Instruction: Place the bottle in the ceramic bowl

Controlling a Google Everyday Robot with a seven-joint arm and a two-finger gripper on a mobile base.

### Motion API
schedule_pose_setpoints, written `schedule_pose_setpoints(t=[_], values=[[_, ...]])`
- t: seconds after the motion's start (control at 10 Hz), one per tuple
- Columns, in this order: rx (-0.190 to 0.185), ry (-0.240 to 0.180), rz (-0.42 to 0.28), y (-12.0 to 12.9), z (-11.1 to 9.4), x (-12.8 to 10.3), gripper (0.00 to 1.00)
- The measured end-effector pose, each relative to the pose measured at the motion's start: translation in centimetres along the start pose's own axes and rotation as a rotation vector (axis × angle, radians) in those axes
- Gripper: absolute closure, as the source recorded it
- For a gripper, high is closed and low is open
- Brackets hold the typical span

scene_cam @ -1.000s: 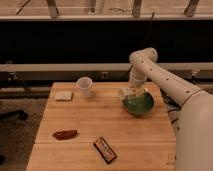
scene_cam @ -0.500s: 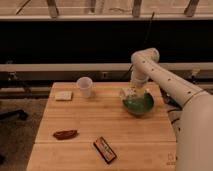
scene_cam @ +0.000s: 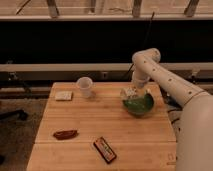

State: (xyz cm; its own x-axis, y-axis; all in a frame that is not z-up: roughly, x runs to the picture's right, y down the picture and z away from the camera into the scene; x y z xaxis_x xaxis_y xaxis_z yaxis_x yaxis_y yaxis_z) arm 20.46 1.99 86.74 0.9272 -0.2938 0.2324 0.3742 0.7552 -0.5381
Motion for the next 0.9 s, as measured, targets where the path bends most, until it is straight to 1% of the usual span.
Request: schedule_pose_setpoints(t=[0.7,0.8,0.9], values=[[-0.008,0.000,0.003,0.24,0.23,0.29,0.94],[-0.009,0.000,0.003,0.30,0.28,0.33,0.91],[-0.010,0.000,0.003,0.36,0.34,0.36,0.84]])
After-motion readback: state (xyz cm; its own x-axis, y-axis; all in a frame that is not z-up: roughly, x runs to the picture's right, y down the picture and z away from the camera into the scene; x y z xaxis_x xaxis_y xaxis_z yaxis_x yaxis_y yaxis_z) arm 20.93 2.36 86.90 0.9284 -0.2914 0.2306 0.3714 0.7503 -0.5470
